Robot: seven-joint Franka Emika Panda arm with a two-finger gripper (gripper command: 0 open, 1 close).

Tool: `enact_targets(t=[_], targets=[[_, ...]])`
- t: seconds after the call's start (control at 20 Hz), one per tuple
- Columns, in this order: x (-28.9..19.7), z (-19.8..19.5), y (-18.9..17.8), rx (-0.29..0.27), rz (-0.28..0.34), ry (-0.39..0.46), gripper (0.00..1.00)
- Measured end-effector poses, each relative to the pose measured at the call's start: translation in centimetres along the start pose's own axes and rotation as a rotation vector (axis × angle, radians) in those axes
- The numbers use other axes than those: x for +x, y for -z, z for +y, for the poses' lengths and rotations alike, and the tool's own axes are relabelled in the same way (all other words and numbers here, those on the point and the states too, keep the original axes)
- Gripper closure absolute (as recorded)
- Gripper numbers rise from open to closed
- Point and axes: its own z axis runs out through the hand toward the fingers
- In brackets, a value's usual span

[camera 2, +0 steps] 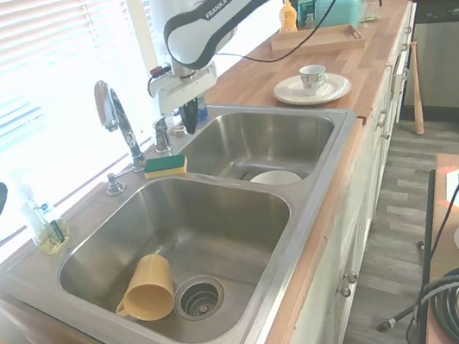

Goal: Turn on the faucet

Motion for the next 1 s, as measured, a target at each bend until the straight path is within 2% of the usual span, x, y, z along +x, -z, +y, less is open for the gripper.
enact_targets(t=[0.3,0.65,0.8,1.0], targets=[[0.3,-0.8,0.5,0.109,0.138,-0.054,1.00],[-0.1,-1.1,1.9,0.233,0.238,-0.028,1.00],[-0.6,-1.2,2.7,0.257,0.282,-0.013,1.00],[-1.1,-1.3,2.9,0.256,0.314,-0.007,1.00]])
